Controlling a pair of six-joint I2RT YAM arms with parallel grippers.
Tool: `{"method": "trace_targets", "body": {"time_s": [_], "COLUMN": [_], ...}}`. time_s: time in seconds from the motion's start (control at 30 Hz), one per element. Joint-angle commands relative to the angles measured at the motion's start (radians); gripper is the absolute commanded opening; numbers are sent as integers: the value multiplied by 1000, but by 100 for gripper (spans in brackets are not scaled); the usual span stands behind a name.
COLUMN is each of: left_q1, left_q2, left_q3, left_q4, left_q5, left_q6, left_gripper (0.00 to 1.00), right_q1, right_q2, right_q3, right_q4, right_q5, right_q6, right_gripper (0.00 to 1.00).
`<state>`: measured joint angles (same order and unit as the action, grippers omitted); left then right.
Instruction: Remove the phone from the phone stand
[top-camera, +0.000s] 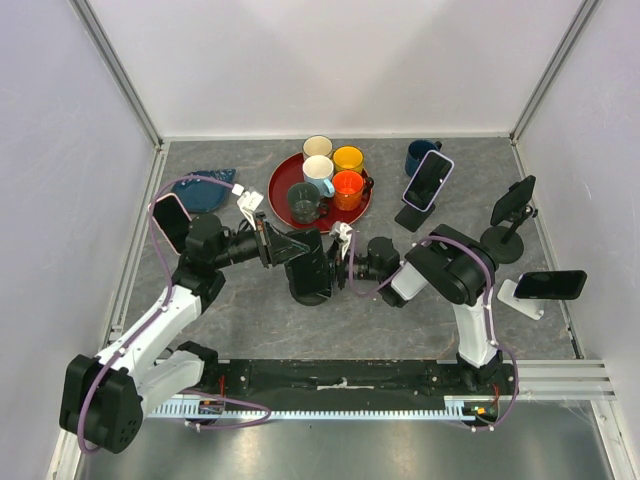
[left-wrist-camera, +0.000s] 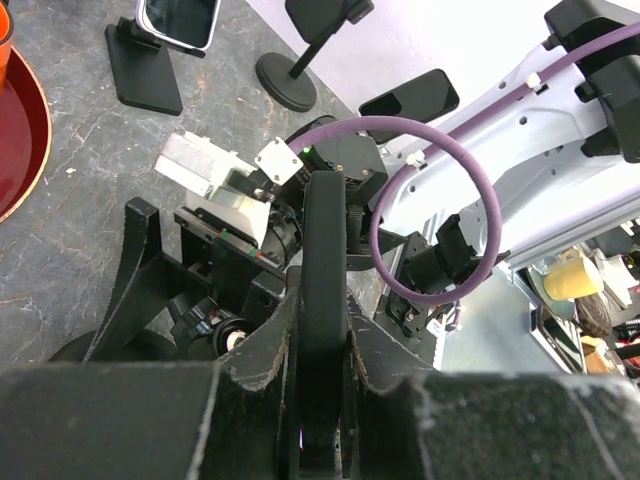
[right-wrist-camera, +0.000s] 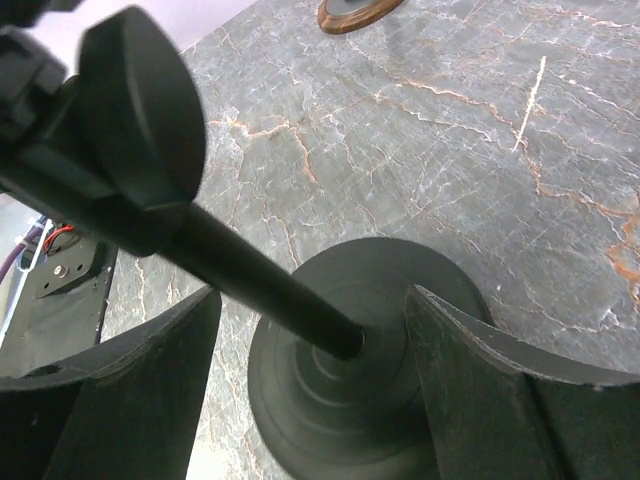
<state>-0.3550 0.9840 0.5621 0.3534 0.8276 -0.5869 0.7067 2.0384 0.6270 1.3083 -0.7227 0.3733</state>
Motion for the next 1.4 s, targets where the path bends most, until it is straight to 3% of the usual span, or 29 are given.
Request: {"method": "trace_targets", "body": {"time_s": [0.0, 0.2, 0.4, 0.5, 0.6, 0.63, 0.67, 1.13, 1.37], "left_q1": [1, -1, 1, 1, -1, -2, -4, -103, -232], "left_q2": [-18, -47, -108, -133, -149, -154, -160, -238, -306], "left_q3": [25, -33, -83, -97, -106, -108, -110, -99, -62], "left_q4": [171, 234, 242, 231, 216, 208, 200, -17, -237], "left_q5": [59, -8, -73, -94, -108, -113, -117, -310, -618], "left_q6": [-70, -117, -123, -123, -120, -120, -119, -8, 30], "left_gripper": [2, 2, 2, 2, 2, 2, 2, 2, 2], "right_q1": [11, 30, 43, 43, 46, 48, 48, 53, 80], "right_q2": [31, 58, 86, 106, 128, 131, 140, 186, 160], "right_q3": [53, 73, 63, 51, 51, 51, 50, -6, -26], "right_q4": [451, 451, 450, 450, 450, 450, 450, 418, 329], "right_q5": [-43, -44, -34, -24, -43, -44, -41, 161, 290], "right_q6": [10, 15, 9, 4, -14, -20, -20, -151, -270], "right_gripper": [82, 78, 59, 46, 21, 4, 0, 0, 0]}}
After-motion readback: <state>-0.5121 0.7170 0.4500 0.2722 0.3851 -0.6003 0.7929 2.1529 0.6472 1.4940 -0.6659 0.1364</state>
